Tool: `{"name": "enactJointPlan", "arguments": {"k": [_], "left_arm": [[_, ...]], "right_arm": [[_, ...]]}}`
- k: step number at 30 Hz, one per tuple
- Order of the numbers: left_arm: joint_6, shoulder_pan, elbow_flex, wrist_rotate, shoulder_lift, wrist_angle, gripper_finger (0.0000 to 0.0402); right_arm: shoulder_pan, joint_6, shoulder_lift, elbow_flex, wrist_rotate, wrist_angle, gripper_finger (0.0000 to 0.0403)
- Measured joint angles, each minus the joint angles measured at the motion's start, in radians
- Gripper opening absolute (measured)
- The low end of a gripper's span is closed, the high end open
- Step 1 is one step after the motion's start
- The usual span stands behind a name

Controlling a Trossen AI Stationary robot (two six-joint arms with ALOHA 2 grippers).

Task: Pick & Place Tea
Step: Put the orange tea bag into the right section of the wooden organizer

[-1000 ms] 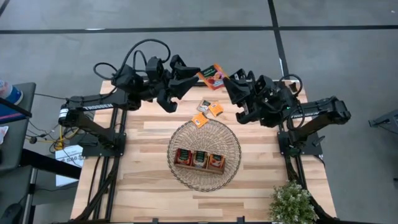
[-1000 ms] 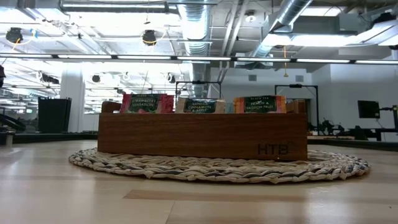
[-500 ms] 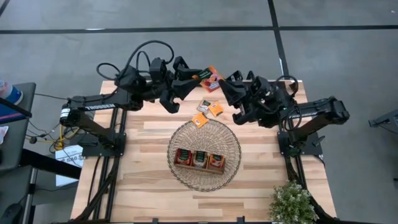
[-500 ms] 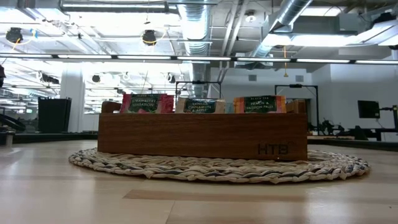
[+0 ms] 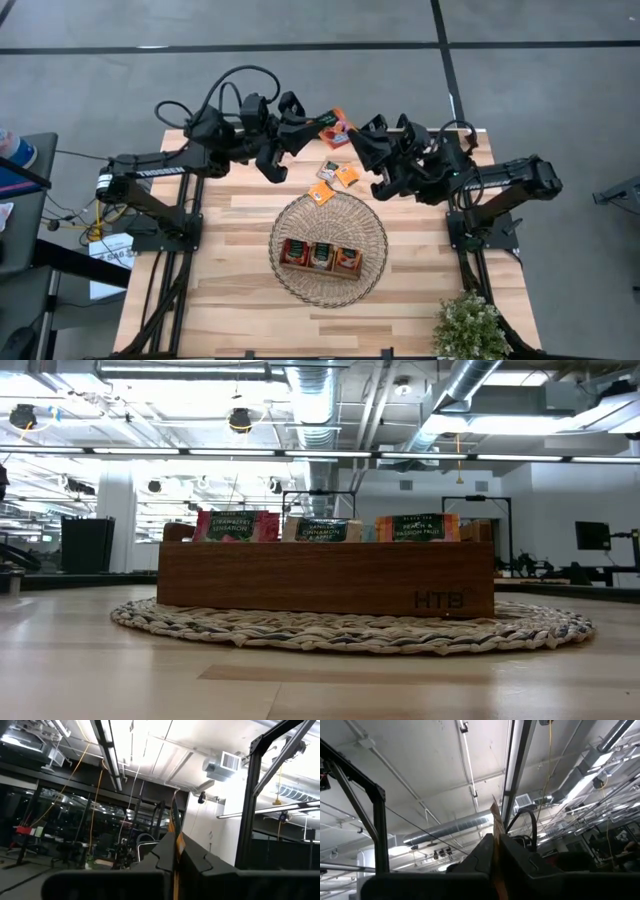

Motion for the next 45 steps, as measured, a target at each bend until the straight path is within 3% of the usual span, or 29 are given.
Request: {"name": "enactJointPlan", "arguments": {"k": [4,15,19,24,28,35,45], "left_arm": [[0.0,0.0,0.0,0.028,-0.002,-0.026,0.0],[0.034,0.002,0.0,0.086,-0.041,-0.189,0.0],[0.098,0.002,0.0,0.09,-0.083,-0.319,0.0],[0.177,0.002,0.0,0.09,-0.12,-0.493,0.0],[0.215,0.002,0.0,0.09,-0.121,-0.575,0.0],[0.258,-0.005,0.0,0.086,-0.114,-0.629,0.0],[0.3,-0.005,0.0,0.07,-0.114,-0.724,0.0]], "right_arm": [[0.0,0.0,0.001,0.0,-0.001,-0.043,0.0052],[0.018,-0.008,-0.026,0.0,-0.003,-0.112,0.0212],[0.034,-0.028,-0.111,0.0,0.004,-0.285,0.024],[0.058,-0.028,-0.22,0.043,0.061,-0.668,0.0235],[0.074,-0.02,-0.221,0.177,0.096,-0.98,0.0222],[0.059,0.002,-0.112,0.479,0.103,-1.413,0.0224],[-0.009,0.007,0.177,1.005,0.011,-1.97,0.0222]]}}
